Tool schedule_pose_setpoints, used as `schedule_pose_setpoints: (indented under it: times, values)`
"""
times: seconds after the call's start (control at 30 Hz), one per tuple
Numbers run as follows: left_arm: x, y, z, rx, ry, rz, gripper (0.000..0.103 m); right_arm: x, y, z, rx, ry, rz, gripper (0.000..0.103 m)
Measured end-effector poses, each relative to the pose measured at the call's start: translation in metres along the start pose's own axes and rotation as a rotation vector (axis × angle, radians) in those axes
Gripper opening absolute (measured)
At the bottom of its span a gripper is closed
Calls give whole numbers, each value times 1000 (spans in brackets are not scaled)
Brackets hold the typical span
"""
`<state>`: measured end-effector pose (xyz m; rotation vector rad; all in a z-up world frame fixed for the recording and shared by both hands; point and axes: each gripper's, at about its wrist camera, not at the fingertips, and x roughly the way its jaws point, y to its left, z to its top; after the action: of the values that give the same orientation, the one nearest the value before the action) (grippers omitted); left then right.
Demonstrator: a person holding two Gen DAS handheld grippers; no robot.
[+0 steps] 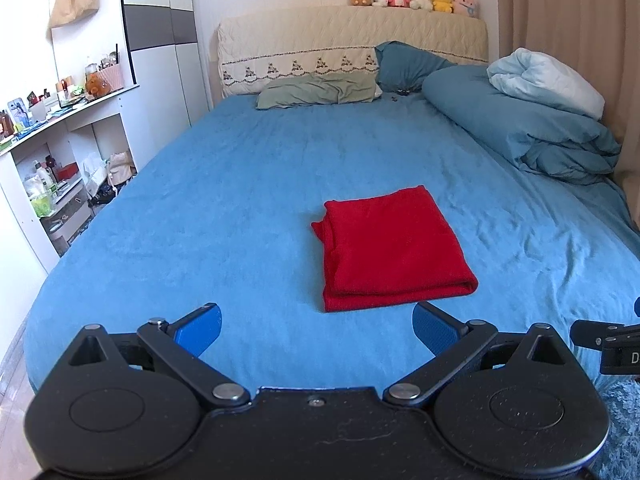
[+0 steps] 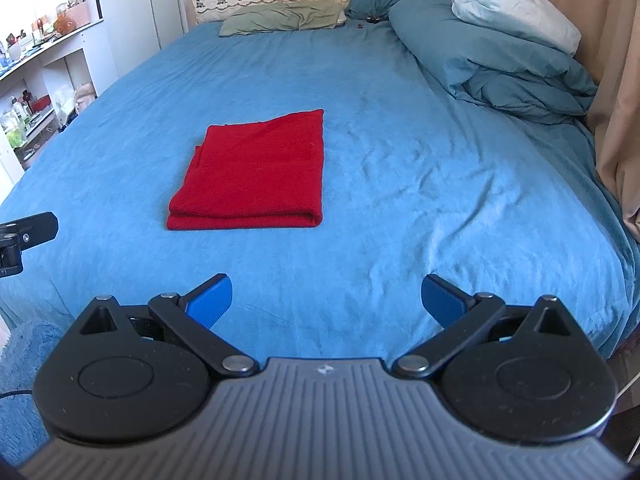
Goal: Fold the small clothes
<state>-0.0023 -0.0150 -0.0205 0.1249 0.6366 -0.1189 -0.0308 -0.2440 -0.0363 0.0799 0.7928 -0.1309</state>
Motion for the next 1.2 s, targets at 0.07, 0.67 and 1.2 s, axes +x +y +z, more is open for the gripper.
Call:
schedule_pose_setpoints:
  times: [0.07, 0.67, 1.2]
  values:
    - [0, 0, 0, 1, -2, 3, 103, 0, -1, 0, 7, 0, 1, 103]
    - [2, 2, 1, -4, 0, -11, 103, 2, 3, 1, 17, 2, -6, 103]
    - [3, 6, 2, -14, 10, -31, 103, 2, 9, 0, 11, 2, -6, 103]
